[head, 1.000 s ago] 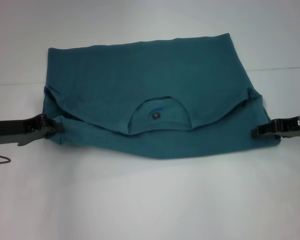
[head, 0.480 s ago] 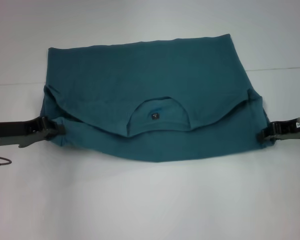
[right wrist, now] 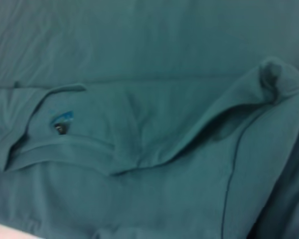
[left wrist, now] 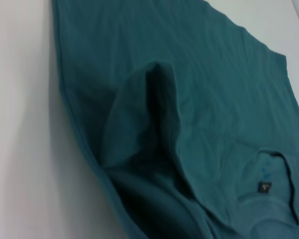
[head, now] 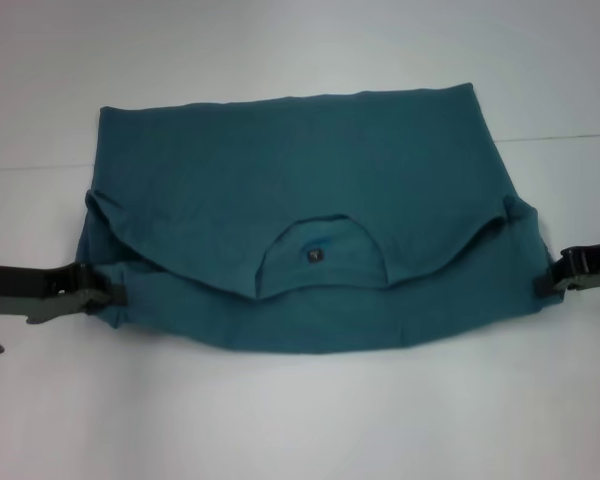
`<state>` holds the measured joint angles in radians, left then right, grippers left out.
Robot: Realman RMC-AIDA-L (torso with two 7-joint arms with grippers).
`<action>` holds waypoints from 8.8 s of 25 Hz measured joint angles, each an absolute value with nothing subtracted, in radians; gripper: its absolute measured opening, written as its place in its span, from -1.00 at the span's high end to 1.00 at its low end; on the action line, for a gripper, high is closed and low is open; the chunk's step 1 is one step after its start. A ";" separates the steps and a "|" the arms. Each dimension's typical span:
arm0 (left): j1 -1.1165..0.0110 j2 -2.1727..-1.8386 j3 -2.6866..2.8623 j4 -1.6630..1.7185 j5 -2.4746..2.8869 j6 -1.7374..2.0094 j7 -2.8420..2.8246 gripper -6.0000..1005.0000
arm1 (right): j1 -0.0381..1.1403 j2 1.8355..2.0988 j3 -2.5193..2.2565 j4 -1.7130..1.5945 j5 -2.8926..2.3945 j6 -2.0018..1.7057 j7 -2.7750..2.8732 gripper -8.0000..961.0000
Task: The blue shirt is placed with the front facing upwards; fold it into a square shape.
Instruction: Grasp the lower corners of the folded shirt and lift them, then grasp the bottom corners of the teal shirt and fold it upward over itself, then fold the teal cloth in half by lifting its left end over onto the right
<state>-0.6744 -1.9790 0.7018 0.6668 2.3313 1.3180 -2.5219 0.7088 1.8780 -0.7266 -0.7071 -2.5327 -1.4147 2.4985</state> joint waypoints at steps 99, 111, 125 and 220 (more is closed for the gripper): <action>-0.804 -1.970 0.648 0.619 2.427 0.970 -2.706 0.92 | 0.822 1.957 -0.718 -0.490 -2.195 -0.718 2.509 0.88; -0.808 -1.987 0.644 0.622 2.424 0.903 -2.703 0.92 | 0.846 1.967 -0.729 -0.456 -2.188 -0.633 2.491 0.88; -0.812 -1.988 0.652 0.591 2.430 0.860 -2.702 0.92 | 0.882 1.973 -0.783 -0.416 -2.195 -0.560 2.491 0.86; -0.460 -2.027 0.582 0.582 1.936 1.187 -2.416 -0.42 | 0.477 1.905 -0.543 -0.569 -1.933 -1.596 2.203 -0.49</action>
